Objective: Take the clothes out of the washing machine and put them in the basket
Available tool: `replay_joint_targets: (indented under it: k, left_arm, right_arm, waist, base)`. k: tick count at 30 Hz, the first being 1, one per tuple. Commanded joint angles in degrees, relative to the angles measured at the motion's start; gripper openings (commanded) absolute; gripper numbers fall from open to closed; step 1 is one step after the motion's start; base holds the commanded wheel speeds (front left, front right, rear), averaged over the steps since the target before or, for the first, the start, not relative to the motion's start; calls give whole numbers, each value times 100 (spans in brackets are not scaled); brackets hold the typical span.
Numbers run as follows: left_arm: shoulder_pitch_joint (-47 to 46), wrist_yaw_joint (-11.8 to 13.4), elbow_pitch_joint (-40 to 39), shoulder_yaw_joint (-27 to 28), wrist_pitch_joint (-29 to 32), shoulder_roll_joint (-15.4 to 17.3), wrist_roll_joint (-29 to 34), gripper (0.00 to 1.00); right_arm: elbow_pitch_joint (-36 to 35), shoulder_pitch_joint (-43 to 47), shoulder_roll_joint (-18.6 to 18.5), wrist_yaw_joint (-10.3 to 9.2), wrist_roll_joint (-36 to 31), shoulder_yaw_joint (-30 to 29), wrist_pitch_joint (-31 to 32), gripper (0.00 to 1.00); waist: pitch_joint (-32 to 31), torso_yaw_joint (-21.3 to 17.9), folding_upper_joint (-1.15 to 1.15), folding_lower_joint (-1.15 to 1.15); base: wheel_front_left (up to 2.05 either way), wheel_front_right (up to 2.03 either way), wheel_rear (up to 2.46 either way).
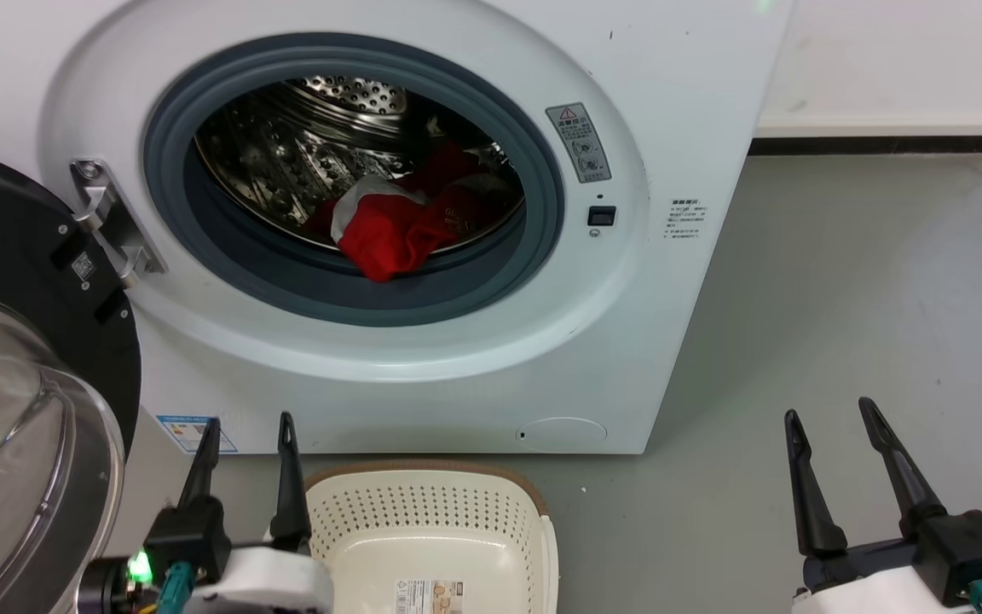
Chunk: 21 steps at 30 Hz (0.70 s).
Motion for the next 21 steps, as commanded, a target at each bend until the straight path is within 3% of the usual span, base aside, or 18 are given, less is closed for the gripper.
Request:
replay_joint_targets:
  k: [1,12,21]
  left_arm:
    - [-161,-49,57,29,-17,-11,-25,100]
    - [-1978,-602,1299,284,-18,146,19,100]
    - [-3966,-746,2650,245,-17,586,283,100]
  right_arm:
    - [-6,-91,11,-4,5,11,-14,100]
    - [-134,-474,12,-4,-16,126,-14,100]
    - [-239,-1042,12,-4,88,306,-13,100]
  waist:
    - [62,-21,0,0]
    - [746,-254,0,0]
    - [1669,-652,0,0]
  base:
    - [0,0,0]
    - [0,0,0]
    - [0,0,0]
